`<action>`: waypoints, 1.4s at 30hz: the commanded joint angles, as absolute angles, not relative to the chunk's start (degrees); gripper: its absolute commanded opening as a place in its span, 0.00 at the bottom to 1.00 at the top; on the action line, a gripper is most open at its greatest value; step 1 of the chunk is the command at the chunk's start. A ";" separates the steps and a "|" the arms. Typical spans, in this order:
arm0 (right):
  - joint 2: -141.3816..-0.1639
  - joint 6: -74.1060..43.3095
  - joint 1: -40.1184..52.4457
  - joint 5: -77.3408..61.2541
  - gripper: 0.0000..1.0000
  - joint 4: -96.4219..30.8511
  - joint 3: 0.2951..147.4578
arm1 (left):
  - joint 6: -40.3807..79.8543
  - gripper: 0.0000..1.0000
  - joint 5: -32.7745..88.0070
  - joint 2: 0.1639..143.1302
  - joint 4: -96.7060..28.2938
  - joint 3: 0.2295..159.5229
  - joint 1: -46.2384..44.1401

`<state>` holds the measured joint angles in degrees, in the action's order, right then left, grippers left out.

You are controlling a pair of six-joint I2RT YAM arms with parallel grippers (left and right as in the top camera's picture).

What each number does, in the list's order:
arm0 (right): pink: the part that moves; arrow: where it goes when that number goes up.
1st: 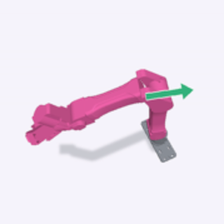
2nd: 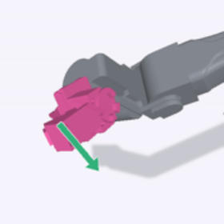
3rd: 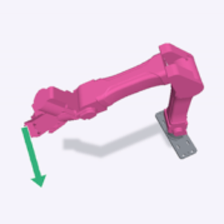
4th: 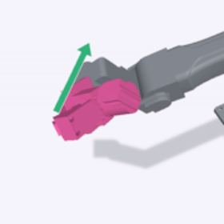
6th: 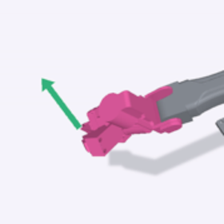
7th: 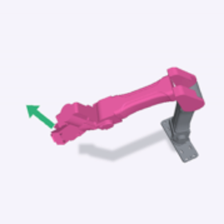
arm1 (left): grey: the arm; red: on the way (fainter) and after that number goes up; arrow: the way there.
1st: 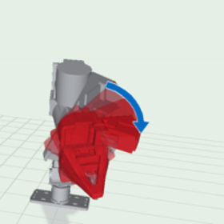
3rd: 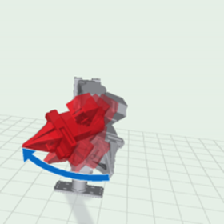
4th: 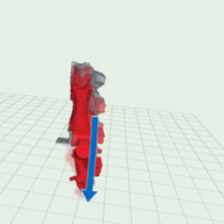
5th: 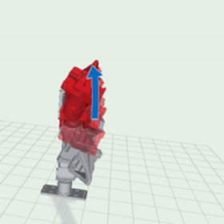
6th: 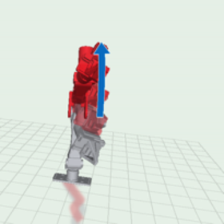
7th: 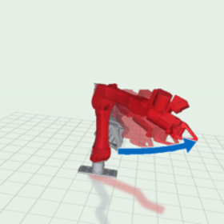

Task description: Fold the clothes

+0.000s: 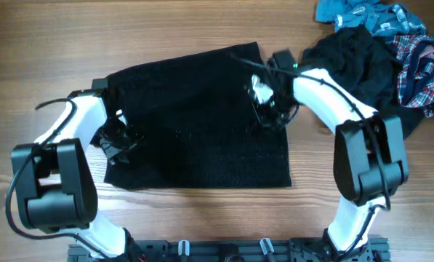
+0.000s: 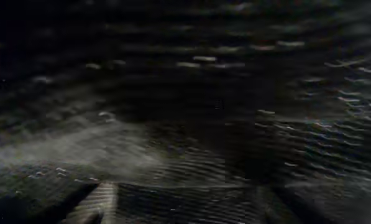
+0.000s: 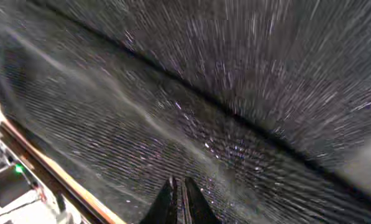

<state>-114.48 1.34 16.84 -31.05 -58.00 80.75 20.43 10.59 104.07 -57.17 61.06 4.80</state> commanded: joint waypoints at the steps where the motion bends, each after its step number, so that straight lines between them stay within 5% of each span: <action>1: -112.60 1.54 17.23 -29.12 0.08 -59.46 86.61 | 16.67 0.93 9.58 98.80 -56.47 60.90 4.71; 3: -112.60 1.54 17.23 -28.86 0.43 -58.98 91.33 | 16.19 1.00 10.02 93.45 -54.72 62.19 4.71; 6: -112.60 1.48 17.17 -27.59 0.65 -56.47 93.19 | 12.05 1.00 14.57 89.01 -49.98 62.61 4.71; 14: -113.03 -0.38 13.39 -25.98 0.93 -39.00 93.65 | 7.88 1.00 17.78 84.44 -27.46 62.61 4.71; 33: -125.89 5.65 7.68 -23.29 0.98 -13.96 93.65 | 4.69 1.00 17.23 104.81 6.68 62.61 8.84; 42: -129.27 5.63 6.33 -23.79 0.98 -9.39 93.65 | 4.71 1.00 16.49 104.79 0.32 62.81 14.37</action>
